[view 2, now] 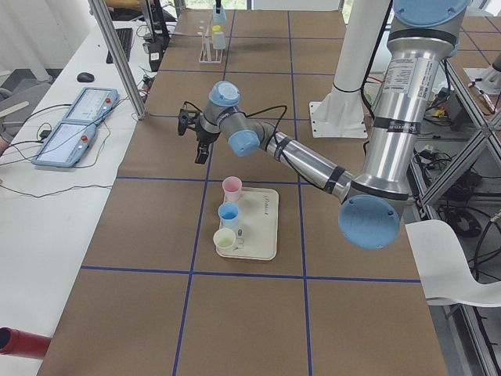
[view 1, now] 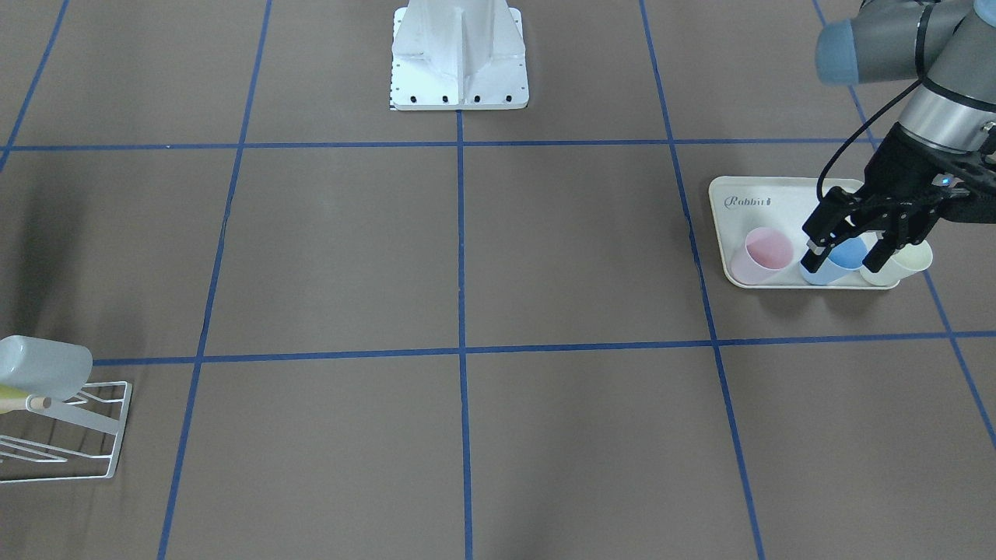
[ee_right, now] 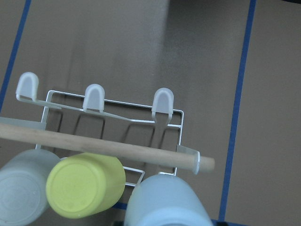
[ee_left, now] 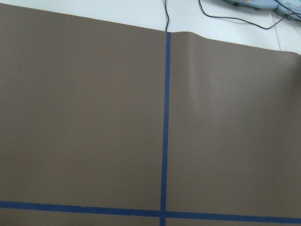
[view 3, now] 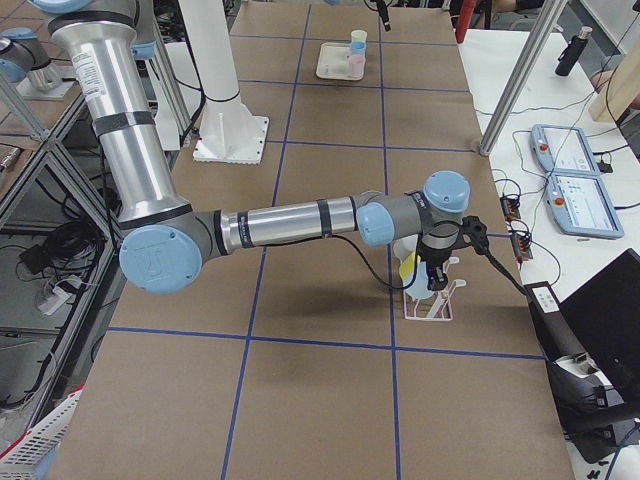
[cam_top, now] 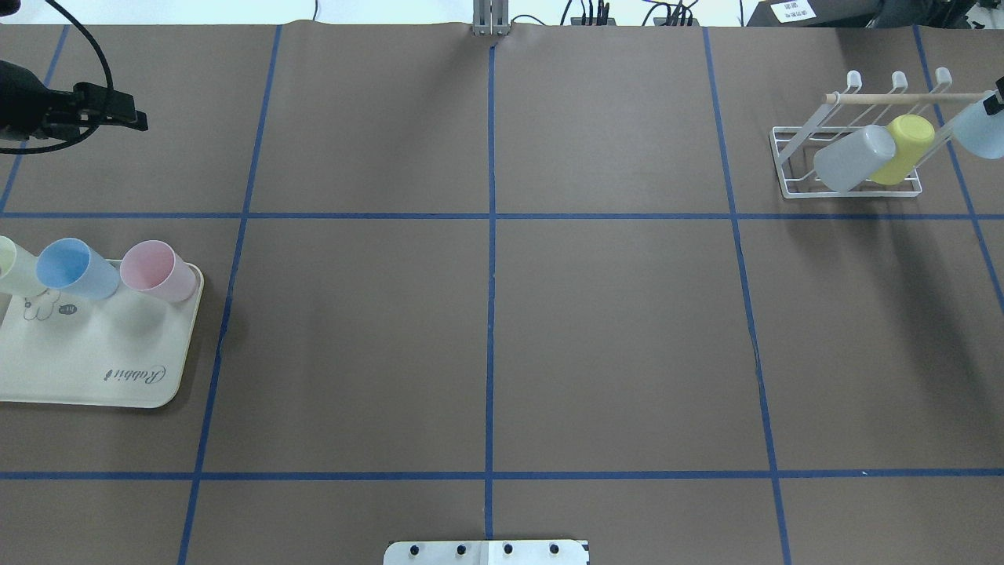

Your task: Transfer IKEA cup to right arm and place on rack

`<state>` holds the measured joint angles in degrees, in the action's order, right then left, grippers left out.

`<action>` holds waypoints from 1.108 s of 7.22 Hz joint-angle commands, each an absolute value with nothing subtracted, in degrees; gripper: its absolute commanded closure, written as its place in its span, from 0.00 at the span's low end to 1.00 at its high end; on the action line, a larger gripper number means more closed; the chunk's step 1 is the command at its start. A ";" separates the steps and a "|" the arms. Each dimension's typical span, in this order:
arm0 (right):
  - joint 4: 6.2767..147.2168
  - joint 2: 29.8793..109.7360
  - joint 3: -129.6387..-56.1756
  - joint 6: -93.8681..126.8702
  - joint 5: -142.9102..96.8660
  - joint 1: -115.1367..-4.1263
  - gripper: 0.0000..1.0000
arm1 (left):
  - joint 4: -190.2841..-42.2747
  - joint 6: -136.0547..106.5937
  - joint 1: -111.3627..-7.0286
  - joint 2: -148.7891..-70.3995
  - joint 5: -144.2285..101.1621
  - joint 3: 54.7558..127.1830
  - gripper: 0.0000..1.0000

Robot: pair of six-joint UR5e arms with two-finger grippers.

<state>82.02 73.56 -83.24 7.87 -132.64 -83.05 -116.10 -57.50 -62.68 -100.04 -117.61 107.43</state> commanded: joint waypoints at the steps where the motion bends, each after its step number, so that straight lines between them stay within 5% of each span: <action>1: 80.08 73.21 -81.57 8.00 -132.71 -82.62 0.79 | -116.10 -57.57 -62.67 -100.02 -117.60 107.58 0.00; 6: 77.98 72.51 -79.03 9.14 -132.80 -81.48 0.73 | -115.75 -57.66 -62.58 -100.20 -117.69 107.84 0.00; 7: 76.65 72.51 -78.06 9.31 -132.72 -80.78 0.65 | -115.75 -57.66 -62.58 -100.28 -117.69 107.93 0.00; 8: 76.64 72.16 -77.96 9.32 -132.63 -80.08 0.42 | -115.75 -57.66 -62.58 -100.20 -117.69 107.93 0.00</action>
